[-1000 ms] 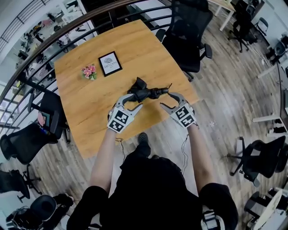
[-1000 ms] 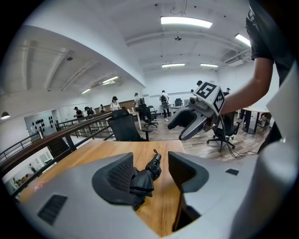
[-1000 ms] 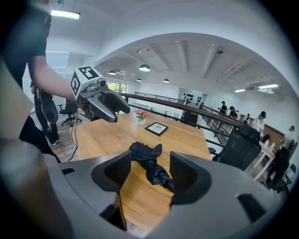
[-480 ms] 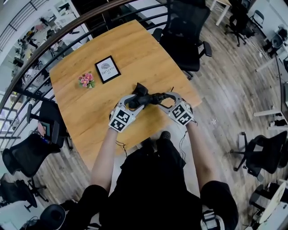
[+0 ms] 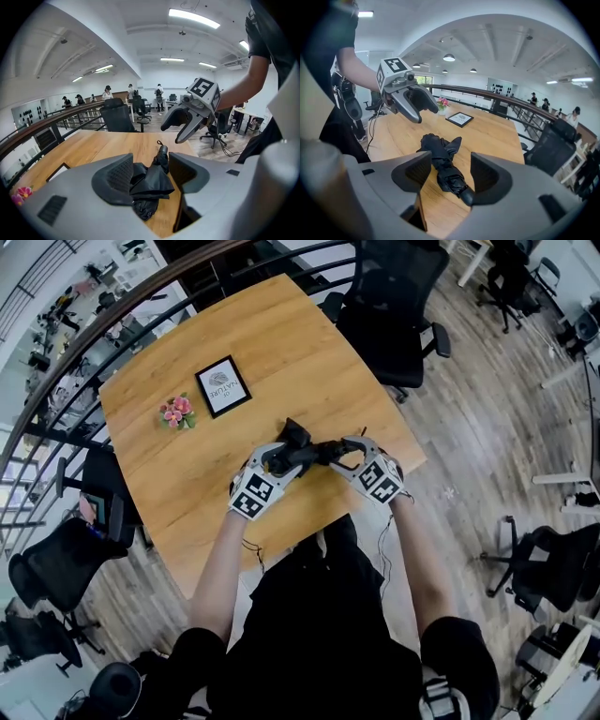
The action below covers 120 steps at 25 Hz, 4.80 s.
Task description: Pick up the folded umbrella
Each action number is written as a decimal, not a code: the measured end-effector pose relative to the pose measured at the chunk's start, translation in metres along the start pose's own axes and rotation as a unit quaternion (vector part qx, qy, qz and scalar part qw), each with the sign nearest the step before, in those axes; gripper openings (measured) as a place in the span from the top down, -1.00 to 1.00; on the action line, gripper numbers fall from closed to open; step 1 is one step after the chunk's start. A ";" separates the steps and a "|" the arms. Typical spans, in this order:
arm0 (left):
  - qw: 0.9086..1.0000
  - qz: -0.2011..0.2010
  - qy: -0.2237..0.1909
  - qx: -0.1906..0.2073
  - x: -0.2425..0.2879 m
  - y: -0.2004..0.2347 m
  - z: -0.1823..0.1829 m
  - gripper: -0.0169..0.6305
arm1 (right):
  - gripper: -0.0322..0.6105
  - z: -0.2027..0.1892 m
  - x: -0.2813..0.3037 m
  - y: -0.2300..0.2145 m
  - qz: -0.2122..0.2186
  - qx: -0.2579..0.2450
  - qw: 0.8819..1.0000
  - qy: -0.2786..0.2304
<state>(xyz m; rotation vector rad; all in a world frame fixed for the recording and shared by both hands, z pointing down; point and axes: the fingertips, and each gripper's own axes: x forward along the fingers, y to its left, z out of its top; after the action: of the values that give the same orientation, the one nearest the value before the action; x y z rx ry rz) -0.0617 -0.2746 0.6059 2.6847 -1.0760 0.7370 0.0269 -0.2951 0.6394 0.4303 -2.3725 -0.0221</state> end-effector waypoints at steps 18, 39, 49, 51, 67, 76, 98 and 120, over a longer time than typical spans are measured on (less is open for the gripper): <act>0.994 -0.028 0.103 0.012 0.058 0.008 -0.060 0.13 | 0.02 -0.048 0.061 0.000 0.102 -0.048 0.992 0.061; 0.981 -0.096 0.167 0.000 0.098 -0.003 -0.108 0.00 | -0.07 -0.082 0.104 0.016 0.203 -0.100 0.968 0.111; 0.977 -0.109 0.183 -0.001 0.104 -0.006 -0.114 -0.01 | -0.04 -0.104 0.119 0.029 0.213 -0.175 0.950 0.149; 0.976 -0.111 0.186 -0.004 0.104 -0.006 -0.115 -0.01 | -0.02 -0.103 0.120 0.030 0.219 -0.173 0.949 0.149; 0.966 -0.137 0.217 0.045 0.112 -0.015 -0.119 0.11 | 0.15 -0.105 0.121 0.028 0.210 -0.182 0.948 0.156; 0.964 -0.147 0.210 0.077 0.097 -0.032 -0.114 0.18 | 0.16 -0.105 0.107 0.042 0.201 -0.187 0.947 0.165; 0.966 -0.110 0.183 0.145 0.050 -0.025 -0.058 0.18 | 0.16 -0.043 0.070 0.036 0.125 -0.223 0.956 0.141; 0.965 -0.045 0.150 0.210 -0.006 -0.006 0.005 0.17 | 0.14 0.037 0.035 0.025 0.045 -0.279 0.953 0.110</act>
<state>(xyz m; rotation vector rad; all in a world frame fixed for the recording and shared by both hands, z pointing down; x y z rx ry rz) -0.0594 -0.2685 0.5992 2.7915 -0.7874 1.4385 -0.0294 -0.2866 0.6377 0.0454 -2.0457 -0.5585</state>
